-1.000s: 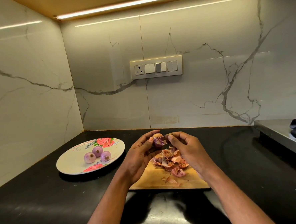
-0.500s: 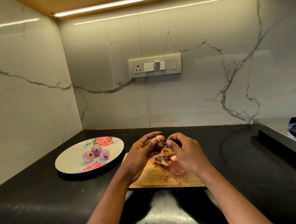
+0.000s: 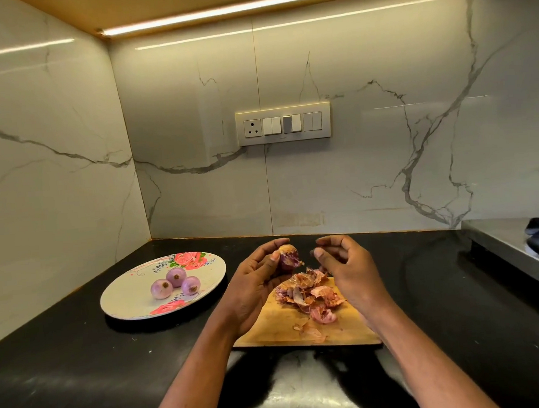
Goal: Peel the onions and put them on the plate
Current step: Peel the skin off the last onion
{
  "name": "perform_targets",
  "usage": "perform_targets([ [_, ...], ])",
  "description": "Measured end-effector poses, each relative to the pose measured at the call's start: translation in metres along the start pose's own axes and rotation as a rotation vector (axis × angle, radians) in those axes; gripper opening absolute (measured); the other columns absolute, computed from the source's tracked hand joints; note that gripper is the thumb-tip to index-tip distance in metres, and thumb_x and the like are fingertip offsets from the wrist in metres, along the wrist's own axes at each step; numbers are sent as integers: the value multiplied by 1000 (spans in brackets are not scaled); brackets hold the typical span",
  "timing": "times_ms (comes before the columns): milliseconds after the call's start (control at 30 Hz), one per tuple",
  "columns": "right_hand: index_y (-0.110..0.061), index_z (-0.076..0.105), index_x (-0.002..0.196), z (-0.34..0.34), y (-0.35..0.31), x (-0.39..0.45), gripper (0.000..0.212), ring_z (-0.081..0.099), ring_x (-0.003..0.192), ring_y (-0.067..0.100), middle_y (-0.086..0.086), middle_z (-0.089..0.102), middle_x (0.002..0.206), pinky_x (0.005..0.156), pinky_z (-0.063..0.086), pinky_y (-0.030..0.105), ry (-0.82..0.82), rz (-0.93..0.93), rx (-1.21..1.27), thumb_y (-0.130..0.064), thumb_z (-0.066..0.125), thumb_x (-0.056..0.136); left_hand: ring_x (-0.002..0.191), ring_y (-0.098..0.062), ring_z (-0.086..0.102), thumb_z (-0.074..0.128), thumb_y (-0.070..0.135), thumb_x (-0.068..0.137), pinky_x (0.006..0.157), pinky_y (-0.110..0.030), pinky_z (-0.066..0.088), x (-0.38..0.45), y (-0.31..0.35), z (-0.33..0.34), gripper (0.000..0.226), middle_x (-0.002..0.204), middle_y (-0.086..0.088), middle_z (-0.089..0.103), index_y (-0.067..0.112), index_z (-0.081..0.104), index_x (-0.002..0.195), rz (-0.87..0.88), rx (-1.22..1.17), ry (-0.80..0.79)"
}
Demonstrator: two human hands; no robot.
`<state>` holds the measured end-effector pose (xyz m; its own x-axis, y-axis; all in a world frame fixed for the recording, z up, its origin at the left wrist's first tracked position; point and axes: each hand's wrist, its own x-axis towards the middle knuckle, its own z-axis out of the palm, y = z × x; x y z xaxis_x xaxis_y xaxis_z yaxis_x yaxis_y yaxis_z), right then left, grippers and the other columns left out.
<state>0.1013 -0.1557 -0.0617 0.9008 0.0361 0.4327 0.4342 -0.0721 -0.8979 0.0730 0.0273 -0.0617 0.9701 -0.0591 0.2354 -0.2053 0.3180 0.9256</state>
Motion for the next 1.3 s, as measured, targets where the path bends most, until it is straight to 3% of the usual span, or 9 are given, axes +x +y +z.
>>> perform_targets([
  [133, -30, 66, 107, 6, -1, -5, 31, 66, 93, -4, -13, 72, 100, 78, 53, 13, -142, -60, -135, -41, 79, 81, 106, -21, 70, 49, 8, 101, 82, -28, 58, 0, -1, 0, 32, 118, -10, 71, 13, 62, 129, 12, 100, -12],
  [367, -23, 67, 99, 7, 1, -6, 24, 68, 78, -7, -10, 75, 80, 69, 45, 3, -34, -134, -236, -20, 83, 81, 114, -21, 67, 66, 21, 88, 92, -32, 56, 2, -6, -1, 38, 121, -7, 71, 18, 64, 126, 30, 214, -3],
  [500, -26, 64, 98, 8, 1, -6, 22, 68, 80, -5, -11, 73, 84, 71, 52, 12, -44, -105, -227, -18, 79, 84, 116, -22, 66, 73, 23, 84, 97, -36, 55, 3, -8, -2, 39, 121, -5, 70, 21, 66, 123, 59, 307, 16],
  [600, -27, 63, 99, 11, 2, -6, 18, 65, 86, -6, -12, 70, 90, 77, 55, 17, -35, -108, -223, -16, 74, 89, 115, -24, 67, 67, 18, 89, 99, -38, 54, 2, -7, -2, 39, 122, -9, 69, 15, 61, 127, 52, 273, -22],
  [700, -28, 62, 98, 14, 3, -6, 16, 69, 88, 3, -11, 69, 94, 80, 59, 25, 4, -105, -205, -15, 69, 93, 115, -26, 66, 66, 16, 89, 100, -39, 54, 1, -5, -1, 41, 125, -11, 68, 13, 59, 129, 44, 219, -40],
  [833, -23, 63, 100, 18, 2, -7, 15, 72, 82, 4, -4, 68, 98, 78, 62, 31, 37, -17, -47, -9, 63, 96, 118, -27, 64, 67, 17, 83, 103, -41, 51, -1, -4, 2, 48, 127, -12, 65, 12, 57, 129, 35, 150, -42],
  [967, -23, 66, 101, 20, 2, -6, 12, 72, 90, 10, -2, 70, 101, 84, 61, 35, 38, 41, 53, -12, 67, 94, 120, -27, 64, 67, 14, 82, 105, -42, 50, -1, -3, 2, 51, 127, -11, 66, 11, 57, 132, 14, 69, -35],
  [1167, -24, 70, 107, 8, 0, -6, 27, 70, 98, 5, -5, 75, 103, 86, 57, 24, -134, 30, 47, -27, 81, 82, 117, -27, 66, 56, 4, 93, 94, -33, 57, 2, -2, -1, 37, 124, -15, 69, 9, 60, 131, 1, -24, 9],
  [1300, -22, 72, 99, 9, -1, -8, 23, 72, 86, 1, -7, 77, 89, 75, 56, 17, -75, 7, -29, -21, 84, 79, 115, -26, 67, 60, 8, 91, 91, -31, 58, 1, -3, 1, 37, 122, -14, 70, 10, 61, 128, -5, 5, 21],
])
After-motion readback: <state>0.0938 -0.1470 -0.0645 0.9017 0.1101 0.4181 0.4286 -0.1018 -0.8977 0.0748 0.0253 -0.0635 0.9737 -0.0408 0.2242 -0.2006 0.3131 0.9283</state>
